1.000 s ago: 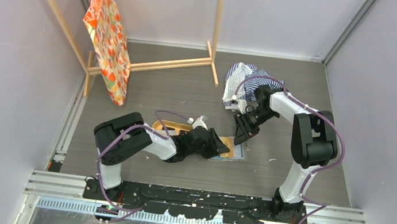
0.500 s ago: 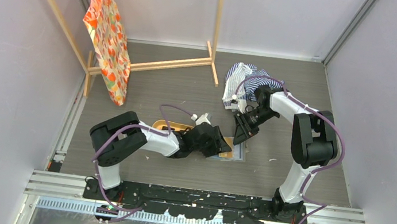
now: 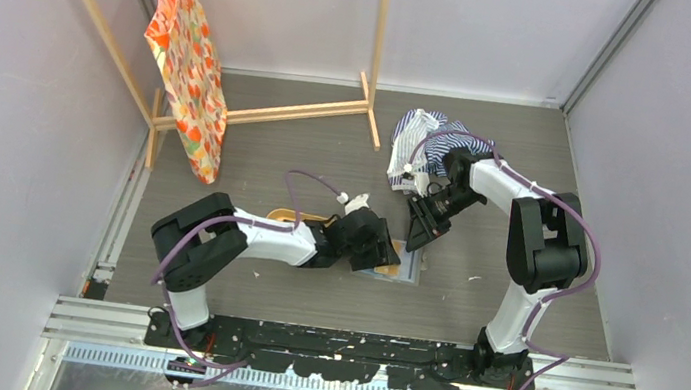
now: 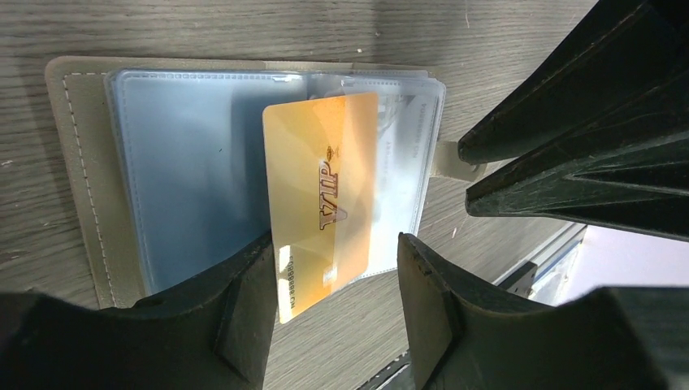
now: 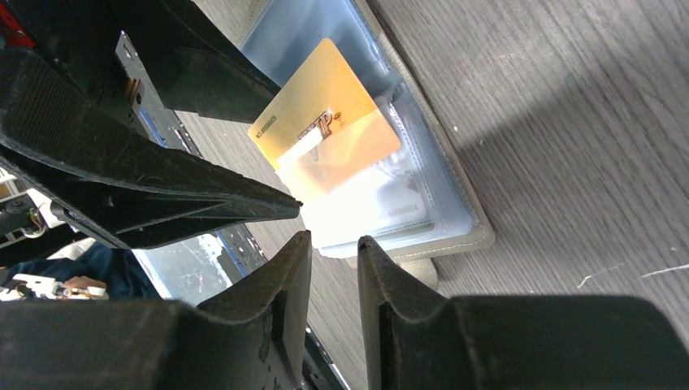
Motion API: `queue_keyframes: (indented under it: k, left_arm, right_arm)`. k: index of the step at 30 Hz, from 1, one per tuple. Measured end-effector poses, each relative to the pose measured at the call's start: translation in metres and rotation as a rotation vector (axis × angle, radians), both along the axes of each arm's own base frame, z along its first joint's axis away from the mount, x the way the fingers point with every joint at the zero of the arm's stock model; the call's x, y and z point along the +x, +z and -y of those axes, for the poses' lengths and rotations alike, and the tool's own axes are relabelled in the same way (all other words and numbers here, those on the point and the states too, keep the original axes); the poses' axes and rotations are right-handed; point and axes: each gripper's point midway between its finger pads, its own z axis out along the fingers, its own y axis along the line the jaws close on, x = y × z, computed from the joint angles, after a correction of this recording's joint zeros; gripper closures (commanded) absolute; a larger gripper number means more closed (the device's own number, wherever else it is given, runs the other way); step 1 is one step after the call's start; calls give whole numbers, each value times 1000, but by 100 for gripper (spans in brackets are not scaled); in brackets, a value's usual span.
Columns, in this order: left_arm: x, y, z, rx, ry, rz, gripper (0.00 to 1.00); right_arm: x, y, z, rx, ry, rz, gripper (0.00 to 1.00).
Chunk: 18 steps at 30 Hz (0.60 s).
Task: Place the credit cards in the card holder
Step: Insert the credit card into the card holder.
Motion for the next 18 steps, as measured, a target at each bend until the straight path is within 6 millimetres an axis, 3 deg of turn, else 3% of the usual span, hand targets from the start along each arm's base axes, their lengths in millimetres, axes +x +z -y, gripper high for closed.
queue_keyframes:
  k: [18]
  left_arm:
    - [-5, 1, -7, 135, -108, 31, 43]
  right_arm:
    - [0, 0, 0, -1, 0, 0, 67]
